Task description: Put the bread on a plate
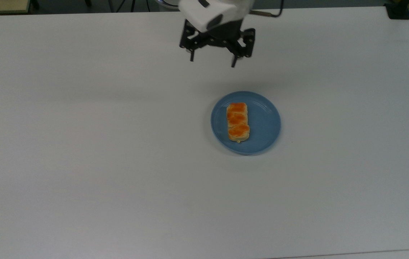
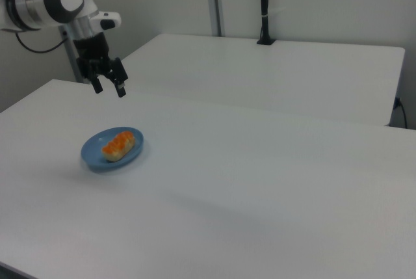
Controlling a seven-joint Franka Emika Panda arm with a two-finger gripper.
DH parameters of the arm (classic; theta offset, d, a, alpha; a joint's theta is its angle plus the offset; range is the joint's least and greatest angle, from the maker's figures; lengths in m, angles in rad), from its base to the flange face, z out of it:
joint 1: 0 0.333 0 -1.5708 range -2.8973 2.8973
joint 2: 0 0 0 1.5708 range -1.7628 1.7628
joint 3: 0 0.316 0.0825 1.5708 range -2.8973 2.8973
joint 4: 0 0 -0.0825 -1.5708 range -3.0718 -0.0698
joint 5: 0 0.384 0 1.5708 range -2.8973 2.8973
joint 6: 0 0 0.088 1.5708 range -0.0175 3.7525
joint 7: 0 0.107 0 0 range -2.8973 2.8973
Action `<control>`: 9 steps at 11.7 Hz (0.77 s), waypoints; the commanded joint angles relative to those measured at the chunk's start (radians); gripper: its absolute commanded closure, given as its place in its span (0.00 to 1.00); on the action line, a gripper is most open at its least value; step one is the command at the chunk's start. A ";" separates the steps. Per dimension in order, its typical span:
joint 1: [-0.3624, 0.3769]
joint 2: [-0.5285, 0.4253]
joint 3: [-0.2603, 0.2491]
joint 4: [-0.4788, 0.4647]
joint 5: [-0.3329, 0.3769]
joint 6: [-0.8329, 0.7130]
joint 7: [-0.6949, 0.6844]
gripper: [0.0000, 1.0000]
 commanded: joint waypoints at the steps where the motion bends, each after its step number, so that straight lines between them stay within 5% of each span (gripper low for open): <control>1: 0.013 -0.104 -0.120 -0.061 0.056 -0.054 -0.187 0.00; 9: 0.001 -0.117 -0.206 -0.084 0.095 -0.059 -0.301 0.00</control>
